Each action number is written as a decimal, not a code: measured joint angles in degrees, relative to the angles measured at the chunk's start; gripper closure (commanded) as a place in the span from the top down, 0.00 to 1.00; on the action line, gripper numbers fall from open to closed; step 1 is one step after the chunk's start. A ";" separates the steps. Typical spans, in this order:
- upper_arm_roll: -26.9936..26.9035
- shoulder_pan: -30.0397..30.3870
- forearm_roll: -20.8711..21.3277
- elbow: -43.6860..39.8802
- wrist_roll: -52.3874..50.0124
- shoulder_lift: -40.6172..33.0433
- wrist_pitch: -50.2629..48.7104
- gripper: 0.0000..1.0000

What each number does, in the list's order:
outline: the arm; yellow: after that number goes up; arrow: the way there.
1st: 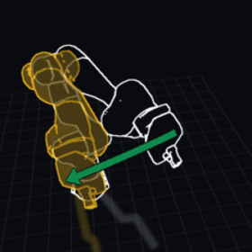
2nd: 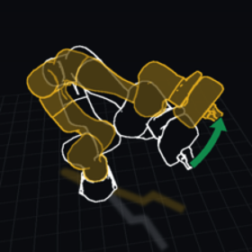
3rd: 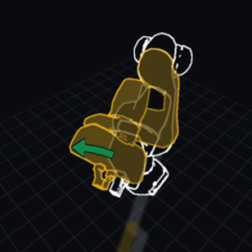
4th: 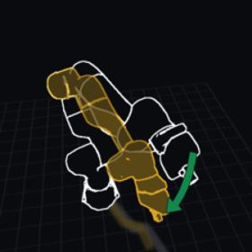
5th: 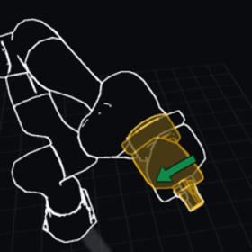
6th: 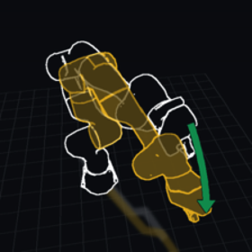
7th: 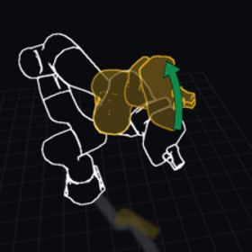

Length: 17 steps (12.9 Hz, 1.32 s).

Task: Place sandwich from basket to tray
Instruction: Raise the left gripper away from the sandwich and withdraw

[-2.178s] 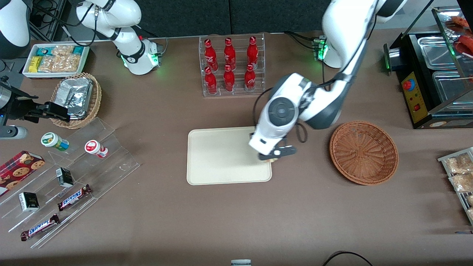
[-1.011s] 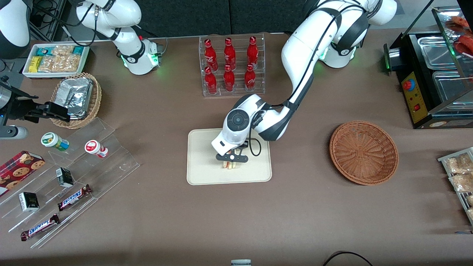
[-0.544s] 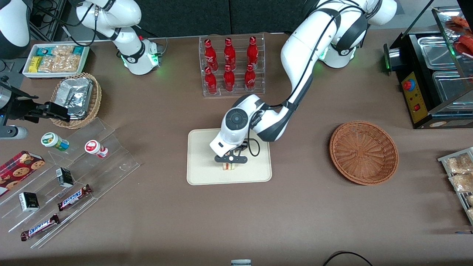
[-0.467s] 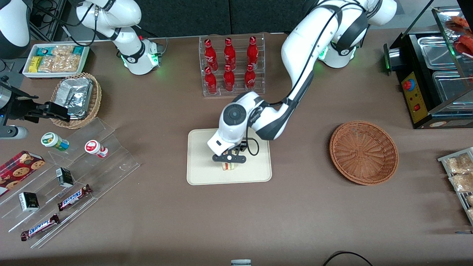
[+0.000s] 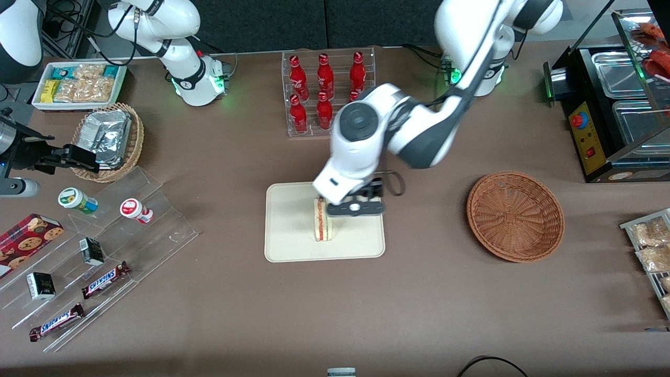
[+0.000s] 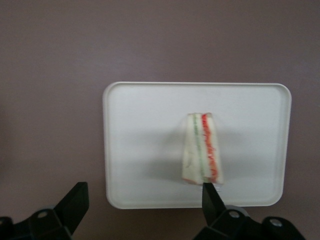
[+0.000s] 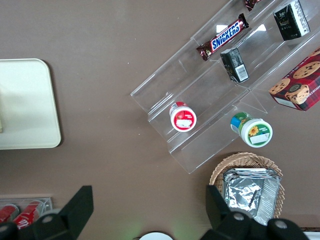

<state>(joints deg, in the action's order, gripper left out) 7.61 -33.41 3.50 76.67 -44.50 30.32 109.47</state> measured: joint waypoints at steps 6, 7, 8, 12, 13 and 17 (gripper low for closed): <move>-0.44 16.82 -1.25 24.40 17.83 -17.52 2.81 1.00; -0.49 20.27 -1.93 26.76 22.03 -19.26 3.15 1.00; -0.54 23.90 -3.26 28.82 26.67 -21.26 3.22 1.00; -0.78 35.21 -5.09 32.66 39.74 -30.69 -3.97 1.00; -0.77 36.41 -5.09 32.50 40.71 -33.16 -6.35 1.00; -0.76 38.49 -4.84 26.61 43.39 -39.34 -16.58 1.00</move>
<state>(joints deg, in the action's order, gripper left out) 6.86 5.08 -1.34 103.27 -1.11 -9.02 92.89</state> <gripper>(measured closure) 0.000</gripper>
